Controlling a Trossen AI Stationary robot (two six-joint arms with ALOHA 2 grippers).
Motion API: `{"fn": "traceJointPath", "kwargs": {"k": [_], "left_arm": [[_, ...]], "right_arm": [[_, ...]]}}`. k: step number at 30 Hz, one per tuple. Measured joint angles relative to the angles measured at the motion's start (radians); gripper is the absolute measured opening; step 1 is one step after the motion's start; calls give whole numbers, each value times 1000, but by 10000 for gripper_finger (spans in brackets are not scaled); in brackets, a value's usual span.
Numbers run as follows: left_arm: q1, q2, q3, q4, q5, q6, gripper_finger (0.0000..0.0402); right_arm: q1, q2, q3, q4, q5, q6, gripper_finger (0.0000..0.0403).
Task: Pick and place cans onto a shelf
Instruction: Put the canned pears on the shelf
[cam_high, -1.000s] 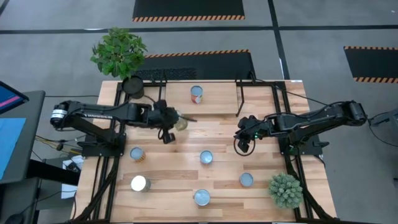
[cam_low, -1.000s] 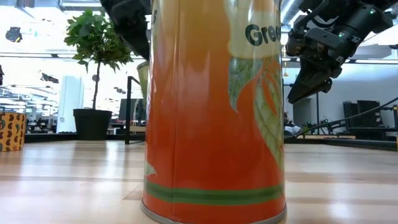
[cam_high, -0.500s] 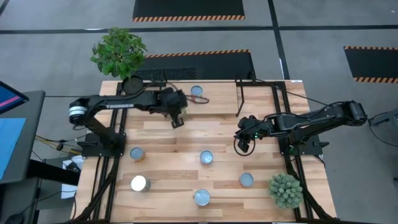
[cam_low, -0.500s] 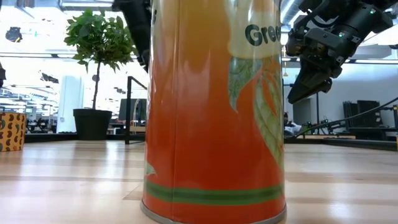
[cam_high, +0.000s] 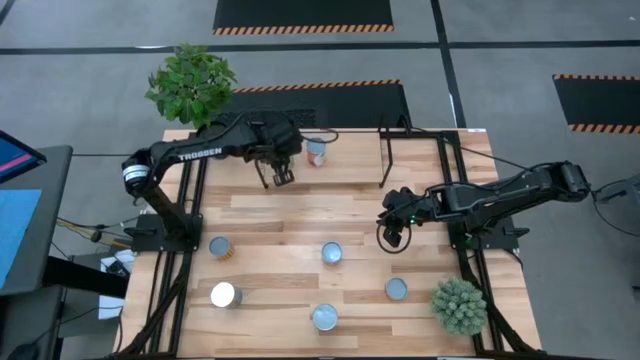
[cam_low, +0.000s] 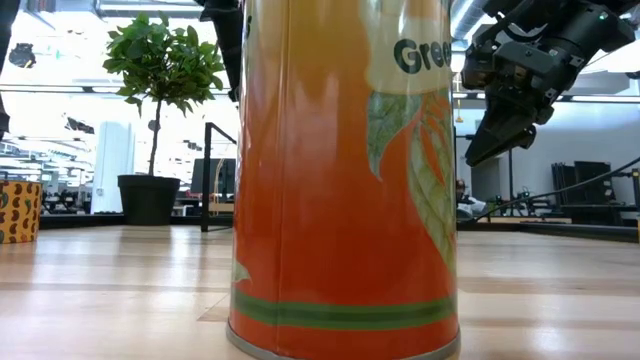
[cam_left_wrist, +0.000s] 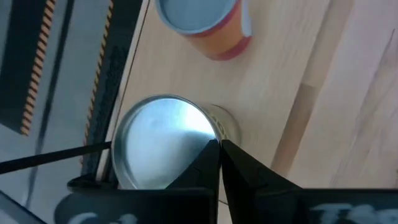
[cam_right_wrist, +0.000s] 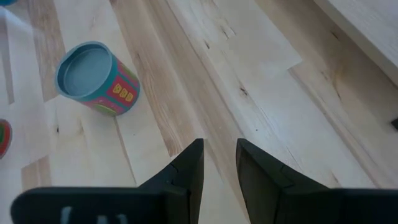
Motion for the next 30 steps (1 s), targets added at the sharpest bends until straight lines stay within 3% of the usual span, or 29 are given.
{"fn": "traceJointPath", "kwargs": {"k": [13,26,30], "left_arm": [[110,45,-2,52,55,82,0],[136,58,0,74,84,120,1],[139,70,3,83,96,127,22]], "right_arm": [[0,0,0,2,0,1,118],[0,0,0,14,0,-4,118],[0,0,0,14,0,-4,118]]}}
